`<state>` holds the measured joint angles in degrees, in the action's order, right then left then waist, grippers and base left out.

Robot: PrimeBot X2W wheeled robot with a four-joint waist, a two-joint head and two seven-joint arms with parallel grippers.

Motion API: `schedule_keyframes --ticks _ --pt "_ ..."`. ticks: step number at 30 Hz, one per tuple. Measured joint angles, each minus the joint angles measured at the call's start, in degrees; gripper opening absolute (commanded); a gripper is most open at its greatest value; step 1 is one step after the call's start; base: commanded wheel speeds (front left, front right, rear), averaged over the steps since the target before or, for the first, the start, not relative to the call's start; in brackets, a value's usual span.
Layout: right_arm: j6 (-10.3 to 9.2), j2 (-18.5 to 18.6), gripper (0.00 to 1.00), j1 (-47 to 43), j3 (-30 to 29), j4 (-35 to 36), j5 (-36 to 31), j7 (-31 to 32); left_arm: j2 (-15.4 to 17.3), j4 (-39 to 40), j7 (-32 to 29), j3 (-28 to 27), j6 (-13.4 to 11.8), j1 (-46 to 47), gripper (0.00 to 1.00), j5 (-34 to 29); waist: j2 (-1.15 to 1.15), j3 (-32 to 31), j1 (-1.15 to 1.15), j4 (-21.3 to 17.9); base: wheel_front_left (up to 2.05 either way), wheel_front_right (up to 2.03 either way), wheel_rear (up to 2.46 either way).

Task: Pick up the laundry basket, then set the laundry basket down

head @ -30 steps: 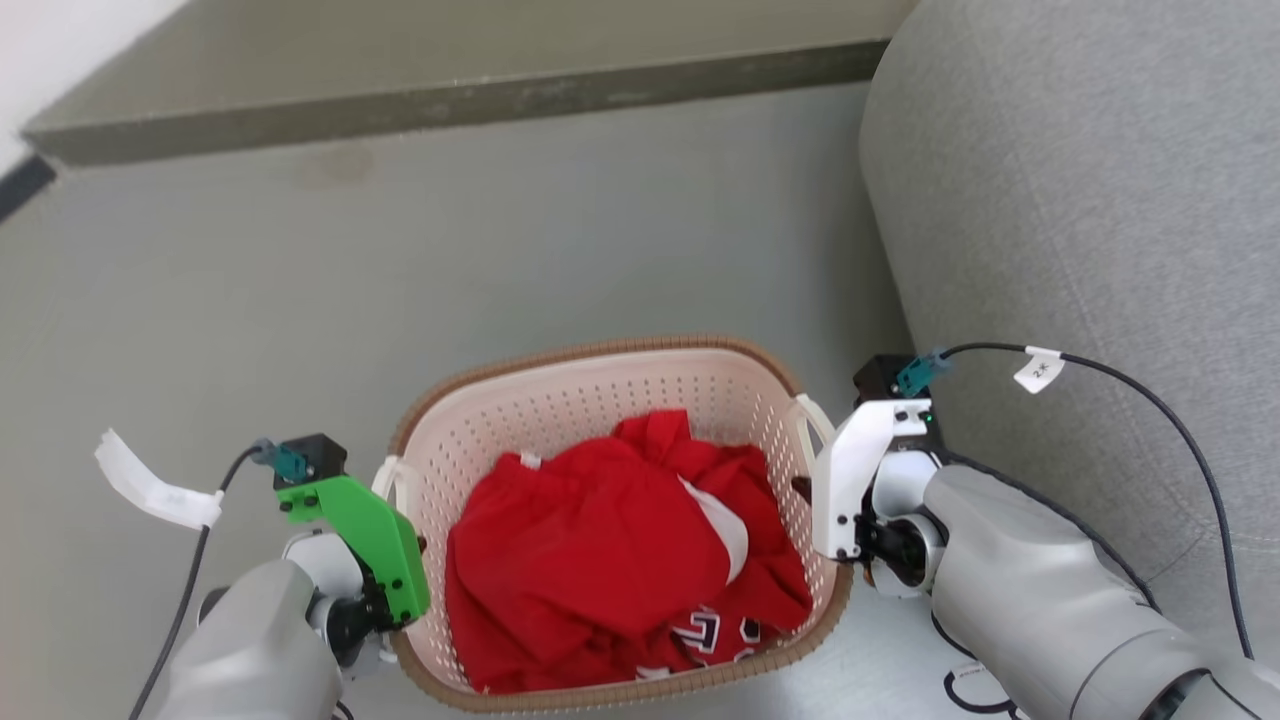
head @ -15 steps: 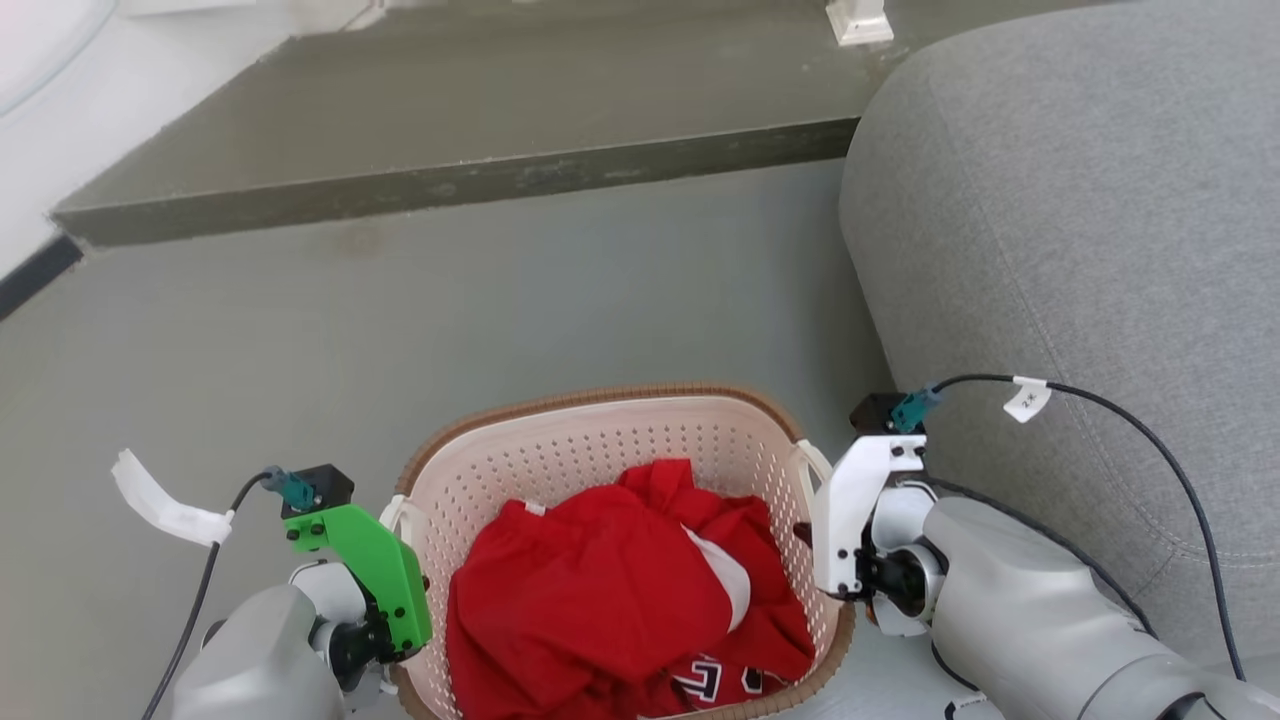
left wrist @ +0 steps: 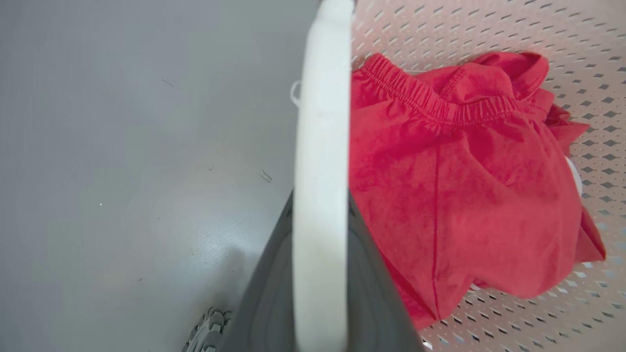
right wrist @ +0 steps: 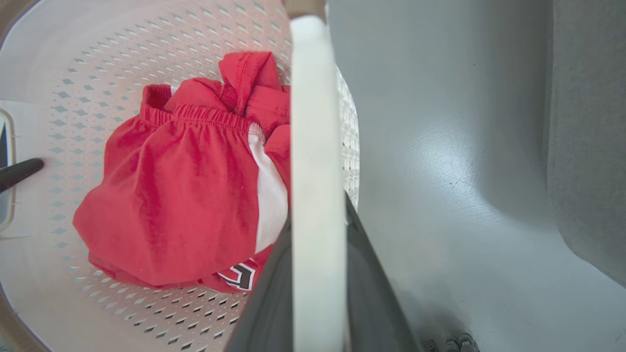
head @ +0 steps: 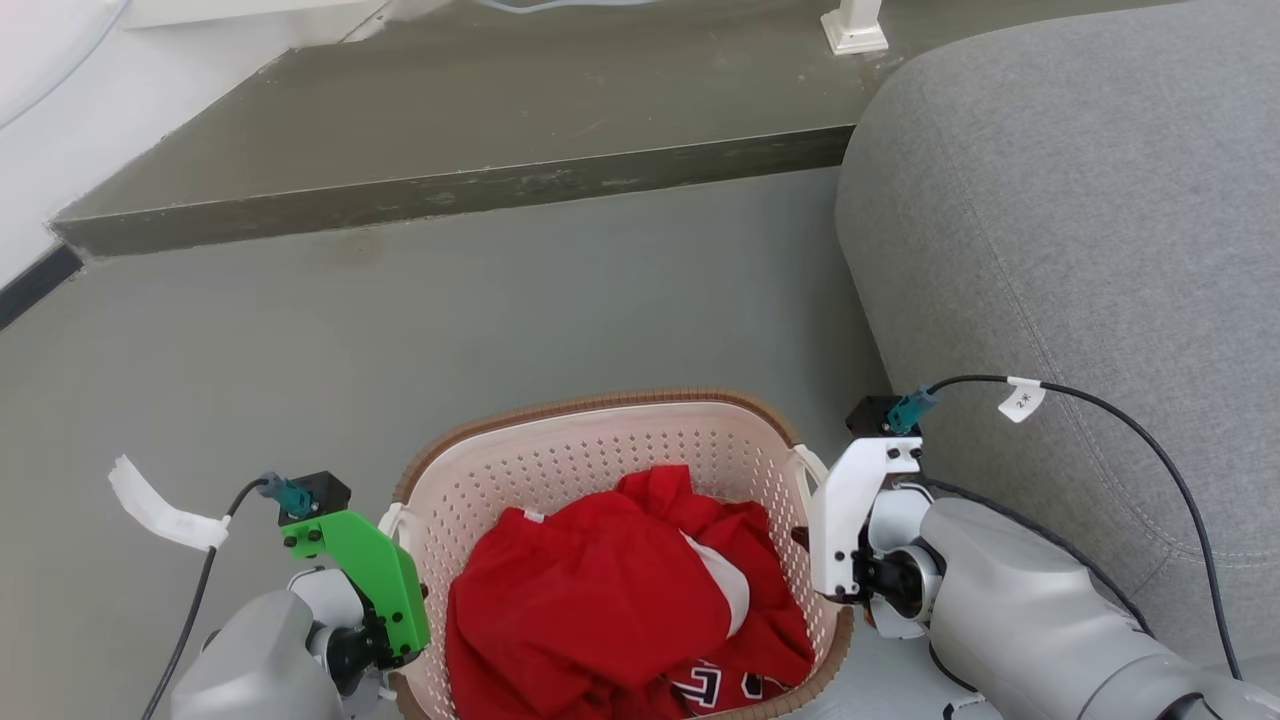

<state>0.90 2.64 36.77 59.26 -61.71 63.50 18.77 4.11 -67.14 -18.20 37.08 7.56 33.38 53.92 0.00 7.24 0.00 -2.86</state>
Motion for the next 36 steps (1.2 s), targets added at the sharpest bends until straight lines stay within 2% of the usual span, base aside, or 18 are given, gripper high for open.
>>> schedule_keyframes --ticks 36 --pt "-0.52 0.4 0.00 0.2 2.3 0.8 1.2 -0.6 0.3 0.5 -0.3 0.1 0.0 0.0 0.00 1.9 0.00 1.2 0.00 -0.1 0.00 0.00 0.00"
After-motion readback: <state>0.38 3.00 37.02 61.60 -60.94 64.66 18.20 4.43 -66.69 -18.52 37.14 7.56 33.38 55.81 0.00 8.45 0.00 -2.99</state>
